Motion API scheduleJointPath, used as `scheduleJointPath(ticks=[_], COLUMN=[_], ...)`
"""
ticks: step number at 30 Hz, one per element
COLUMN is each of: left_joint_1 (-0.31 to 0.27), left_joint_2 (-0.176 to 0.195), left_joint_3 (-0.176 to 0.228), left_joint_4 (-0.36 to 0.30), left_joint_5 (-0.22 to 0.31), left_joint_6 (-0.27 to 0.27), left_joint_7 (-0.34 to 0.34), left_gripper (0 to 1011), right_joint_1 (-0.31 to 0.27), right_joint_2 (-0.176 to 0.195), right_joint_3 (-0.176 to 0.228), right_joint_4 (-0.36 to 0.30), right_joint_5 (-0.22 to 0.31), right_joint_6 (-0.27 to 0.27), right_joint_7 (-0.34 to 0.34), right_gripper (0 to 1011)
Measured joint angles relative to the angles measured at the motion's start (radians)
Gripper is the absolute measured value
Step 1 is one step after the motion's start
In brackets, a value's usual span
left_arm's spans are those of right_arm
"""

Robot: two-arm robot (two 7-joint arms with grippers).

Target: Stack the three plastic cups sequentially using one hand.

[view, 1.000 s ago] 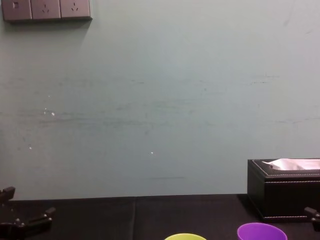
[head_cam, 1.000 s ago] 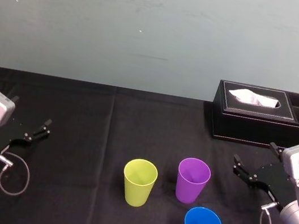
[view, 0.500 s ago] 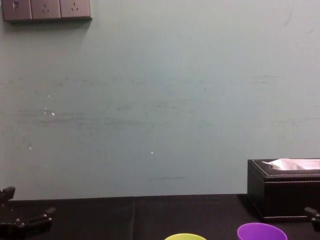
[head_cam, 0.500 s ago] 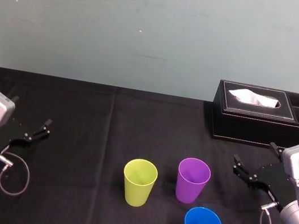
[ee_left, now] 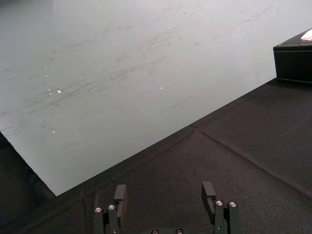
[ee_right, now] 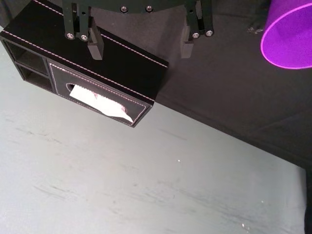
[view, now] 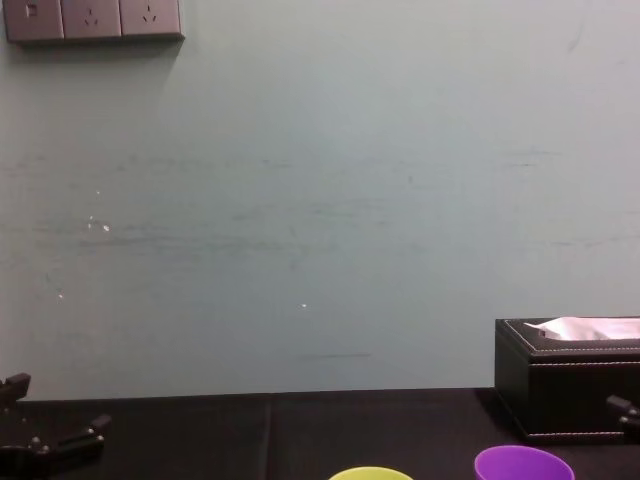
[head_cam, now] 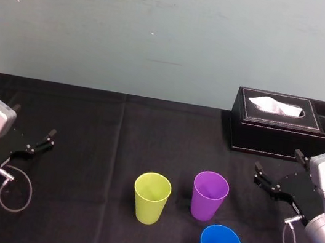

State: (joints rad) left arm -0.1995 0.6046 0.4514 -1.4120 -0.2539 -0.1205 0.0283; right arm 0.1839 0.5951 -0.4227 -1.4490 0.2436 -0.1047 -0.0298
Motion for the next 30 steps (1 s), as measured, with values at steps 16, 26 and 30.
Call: scheduleJointPath(ticks=[16,26,30], left_joint_1=[0.000,0.000,0.000], left_joint_2=[0.000,0.000,0.000], left_joint_3=[0.000,0.000,0.000], left_joint_4=[0.000,0.000,0.000], left_joint_5=[0.000,0.000,0.000], left_joint_6=[0.000,0.000,0.000], left_joint_7=[0.000,0.000,0.000], left_gripper=[1000,1000,1000], right_joint_1=[-0.204,-0.392,-0.442], right_joint_2=[0.094,0.211,0.275], right_joint_3=[0.116,0.223,0.231], right_joint_4=[-0.226,-0.361,-0.372], right_joint_5=[0.120,0.210,0.191], right_joint_6=[0.089,0.111,0.056], right_joint_7=[0.078,0.181,0.274], right_gripper=[1003,1003,1003])
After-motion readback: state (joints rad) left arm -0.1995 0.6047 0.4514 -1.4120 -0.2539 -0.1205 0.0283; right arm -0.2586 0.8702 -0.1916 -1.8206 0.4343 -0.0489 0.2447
